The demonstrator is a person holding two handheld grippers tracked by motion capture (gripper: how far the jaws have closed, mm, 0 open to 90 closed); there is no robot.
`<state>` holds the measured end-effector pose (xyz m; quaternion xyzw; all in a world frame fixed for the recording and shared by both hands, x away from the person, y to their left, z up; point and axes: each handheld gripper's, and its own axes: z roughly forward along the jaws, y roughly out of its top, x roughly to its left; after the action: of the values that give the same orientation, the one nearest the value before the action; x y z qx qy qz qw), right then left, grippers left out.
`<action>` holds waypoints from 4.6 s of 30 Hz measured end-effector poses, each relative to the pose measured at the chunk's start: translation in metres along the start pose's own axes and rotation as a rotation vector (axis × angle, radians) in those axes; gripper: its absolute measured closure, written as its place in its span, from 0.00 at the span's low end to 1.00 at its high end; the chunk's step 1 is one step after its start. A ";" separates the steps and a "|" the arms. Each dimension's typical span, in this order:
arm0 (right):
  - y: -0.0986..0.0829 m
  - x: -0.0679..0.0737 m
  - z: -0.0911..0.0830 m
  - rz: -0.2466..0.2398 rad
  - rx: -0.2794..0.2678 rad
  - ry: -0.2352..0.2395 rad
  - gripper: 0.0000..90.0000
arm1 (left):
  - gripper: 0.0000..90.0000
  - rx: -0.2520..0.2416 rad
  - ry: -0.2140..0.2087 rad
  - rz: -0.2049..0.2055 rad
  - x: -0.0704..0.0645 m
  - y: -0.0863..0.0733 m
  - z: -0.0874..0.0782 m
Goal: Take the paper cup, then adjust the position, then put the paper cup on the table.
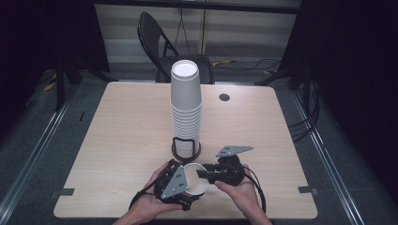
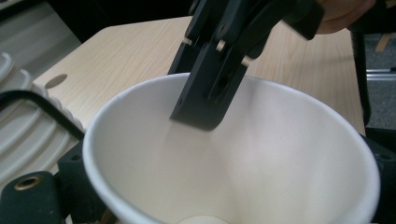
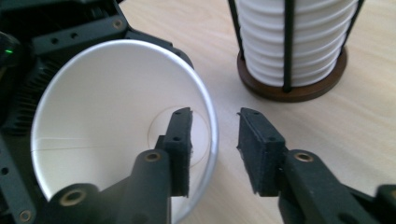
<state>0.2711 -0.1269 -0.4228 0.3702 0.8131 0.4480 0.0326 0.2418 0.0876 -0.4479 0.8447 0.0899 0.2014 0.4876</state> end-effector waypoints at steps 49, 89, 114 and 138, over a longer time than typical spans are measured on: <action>-0.044 -0.051 -0.054 0.157 -0.206 -0.248 0.16 | 0.10 -0.129 0.276 -0.459 0.087 -0.042 -0.075; -0.054 -0.056 -0.044 0.171 -0.166 -0.250 0.17 | 0.09 -0.071 0.392 -0.469 0.160 -0.076 -0.032; -0.053 -0.054 -0.044 0.175 -0.162 -0.246 0.17 | 0.17 0.071 0.326 -0.465 0.154 -0.100 -0.029; -0.052 -0.055 -0.047 0.173 -0.174 -0.250 0.17 | 0.17 0.161 0.329 -0.510 0.132 -0.112 -0.048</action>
<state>0.2631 -0.2118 -0.4487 0.4874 0.7260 0.4683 0.1267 0.3455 0.2287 -0.4897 0.7870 0.3923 0.1988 0.4328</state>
